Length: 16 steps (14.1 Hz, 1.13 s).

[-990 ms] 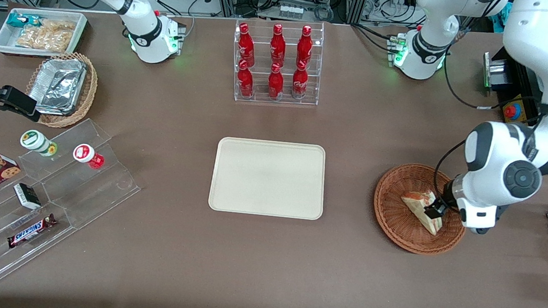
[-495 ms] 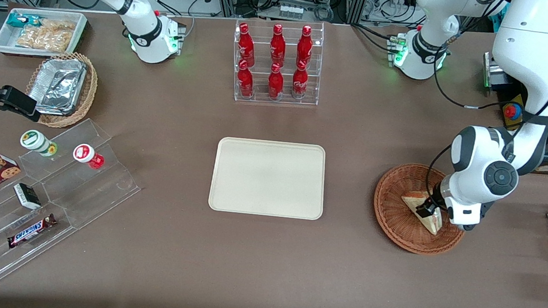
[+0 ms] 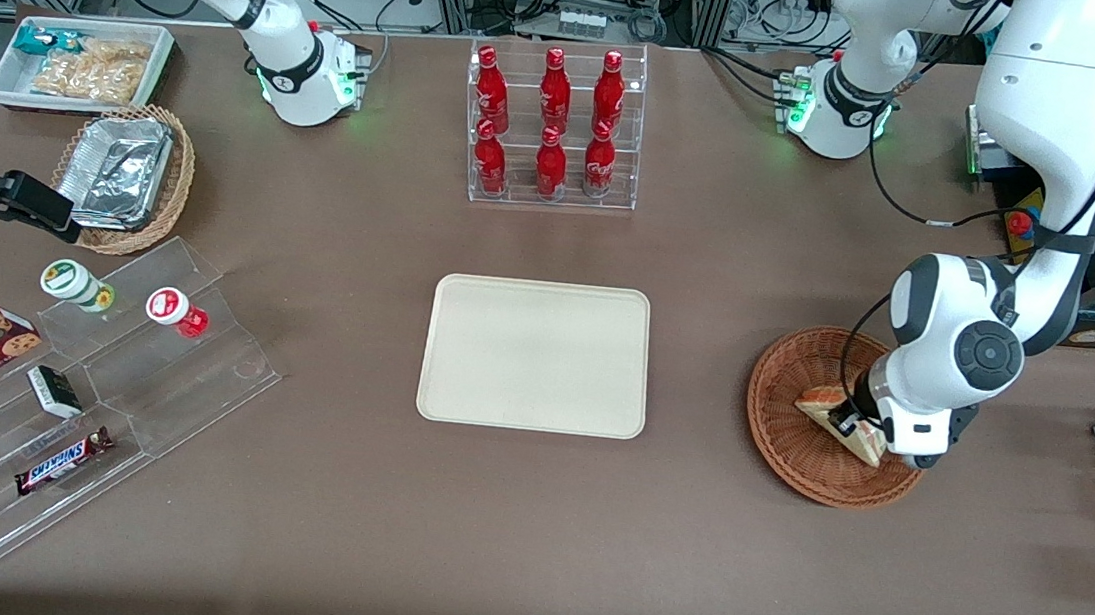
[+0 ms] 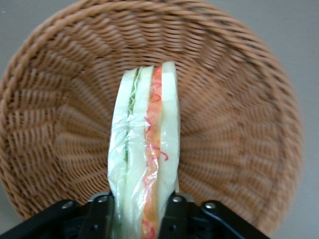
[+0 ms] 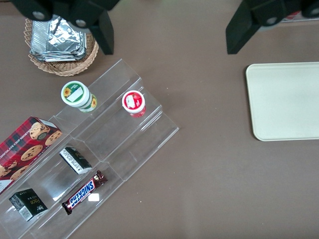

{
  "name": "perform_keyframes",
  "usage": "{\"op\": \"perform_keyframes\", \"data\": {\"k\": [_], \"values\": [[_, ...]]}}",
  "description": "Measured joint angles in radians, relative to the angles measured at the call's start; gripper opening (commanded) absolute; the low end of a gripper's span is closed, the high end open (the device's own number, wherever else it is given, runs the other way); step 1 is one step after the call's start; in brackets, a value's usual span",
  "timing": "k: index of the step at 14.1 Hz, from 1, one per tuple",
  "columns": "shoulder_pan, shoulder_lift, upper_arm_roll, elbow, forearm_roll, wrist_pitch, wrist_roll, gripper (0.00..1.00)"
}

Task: Place sandwich from basket to tray
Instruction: 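Lower the open left gripper onto the wrapped sandwich in the basket, then carry the sandwich with the left gripper over the cream tray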

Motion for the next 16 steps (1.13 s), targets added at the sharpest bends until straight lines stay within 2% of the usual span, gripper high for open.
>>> {"op": "perform_keyframes", "data": {"k": [4, 7, 11, 16], "values": [[-0.149, -0.010, -0.008, 0.184, 0.000, -0.259, 0.000, 0.25], [-0.317, 0.009, -0.011, 0.291, 0.000, -0.322, -0.005, 0.26], [-0.520, 0.169, -0.010, 0.464, 0.001, -0.330, -0.014, 0.26], [-0.643, 0.381, -0.010, 0.650, 0.001, -0.327, 0.071, 0.26]]}}
